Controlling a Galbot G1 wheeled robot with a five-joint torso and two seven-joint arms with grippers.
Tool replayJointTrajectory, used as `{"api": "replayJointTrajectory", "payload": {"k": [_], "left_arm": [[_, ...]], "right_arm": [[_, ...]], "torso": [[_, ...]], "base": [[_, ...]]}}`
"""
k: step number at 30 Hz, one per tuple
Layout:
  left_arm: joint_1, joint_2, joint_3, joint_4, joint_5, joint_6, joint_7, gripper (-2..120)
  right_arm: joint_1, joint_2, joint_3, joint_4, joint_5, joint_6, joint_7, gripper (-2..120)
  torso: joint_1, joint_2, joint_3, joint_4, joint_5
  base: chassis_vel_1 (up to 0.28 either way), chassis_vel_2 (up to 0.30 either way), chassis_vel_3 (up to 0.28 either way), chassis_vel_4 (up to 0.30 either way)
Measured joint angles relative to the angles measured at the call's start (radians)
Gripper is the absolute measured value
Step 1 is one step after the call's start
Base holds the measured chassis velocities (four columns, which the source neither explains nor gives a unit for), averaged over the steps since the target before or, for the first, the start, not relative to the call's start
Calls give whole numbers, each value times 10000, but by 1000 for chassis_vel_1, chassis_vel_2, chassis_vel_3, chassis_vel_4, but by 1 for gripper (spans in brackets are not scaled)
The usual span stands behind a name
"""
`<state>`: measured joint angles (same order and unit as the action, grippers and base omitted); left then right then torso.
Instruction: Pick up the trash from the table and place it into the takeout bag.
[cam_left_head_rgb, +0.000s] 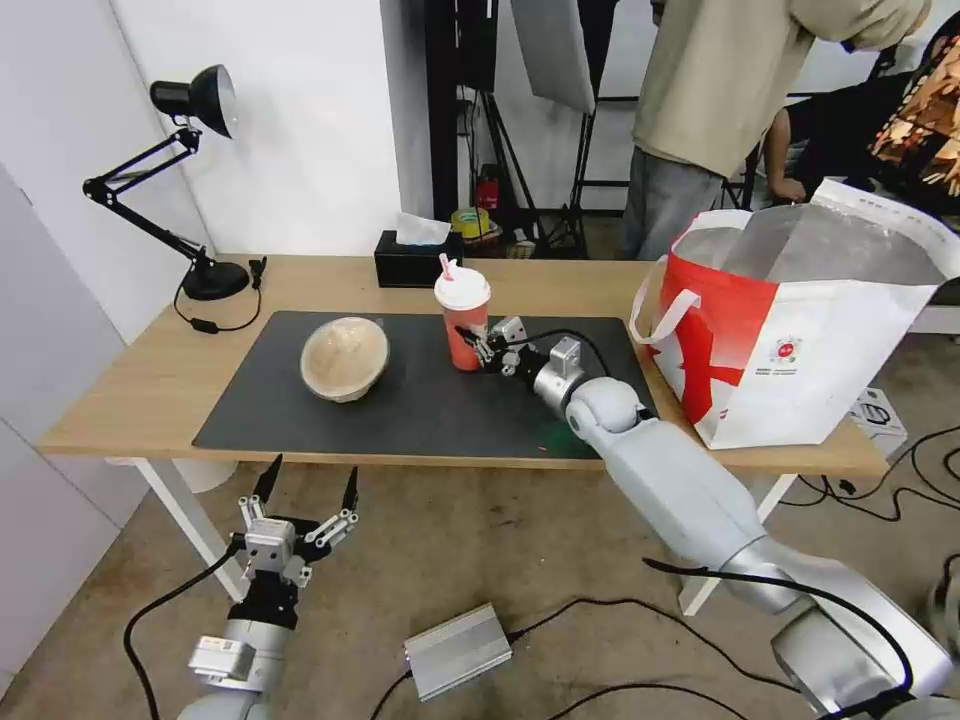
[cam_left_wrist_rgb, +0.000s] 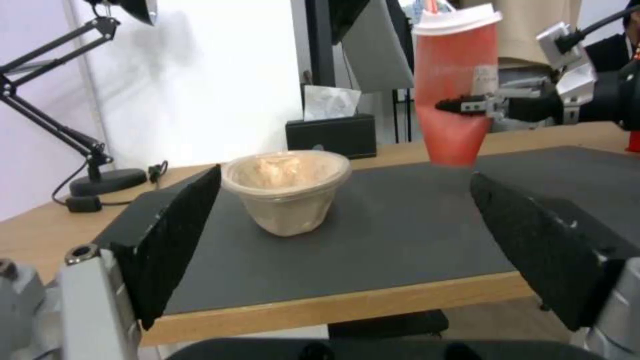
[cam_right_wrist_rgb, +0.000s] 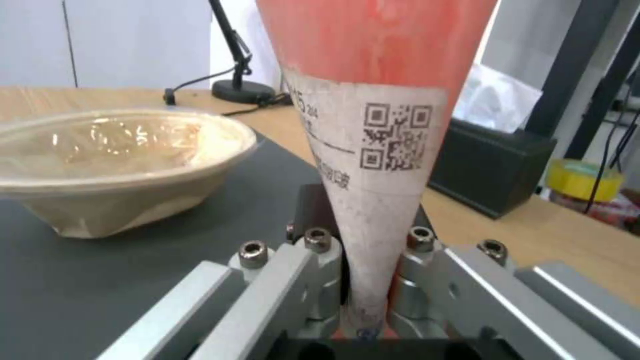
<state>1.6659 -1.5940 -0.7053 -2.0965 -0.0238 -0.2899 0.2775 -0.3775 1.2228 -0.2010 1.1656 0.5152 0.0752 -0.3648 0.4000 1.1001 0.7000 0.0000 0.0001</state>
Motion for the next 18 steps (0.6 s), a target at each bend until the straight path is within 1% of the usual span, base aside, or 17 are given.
{"api": "replayJointTrajectory", "payload": {"k": [4,11,12,15,16,18], "left_arm": [[-11,2,3,-2,-6,20,0,100],[-99,12,36,64,-87,25,69,100],[-99,12,36,64,-87,25,69,100],[-171,14,94,125,-110,26,125,100],[-171,14,94,125,-110,26,125,100],[-218,15,157,182,-110,27,158,100]], "right_arm": [[-13,-173,-8,393,21,-180,15,5],[-17,-819,-65,1871,363,-795,317,5],[-17,-819,-65,1871,363,-795,317,5],[29,-1250,-173,2573,623,-1039,443,5],[29,-1250,-173,2573,623,-1039,443,5],[118,-1697,-274,3152,899,-1220,561,5]], "torso": [[0,0,0,-1,0],[0,0,0,0,0],[0,0,0,0,0],[0,0,0,0,0],[0,0,0,0,0],[0,0,0,0,-1]], "base": [[0,0,0,0],[0,0,0,0],[0,0,0,0],[0,0,0,0],[0,0,0,0],[0,0,0,0]]}}
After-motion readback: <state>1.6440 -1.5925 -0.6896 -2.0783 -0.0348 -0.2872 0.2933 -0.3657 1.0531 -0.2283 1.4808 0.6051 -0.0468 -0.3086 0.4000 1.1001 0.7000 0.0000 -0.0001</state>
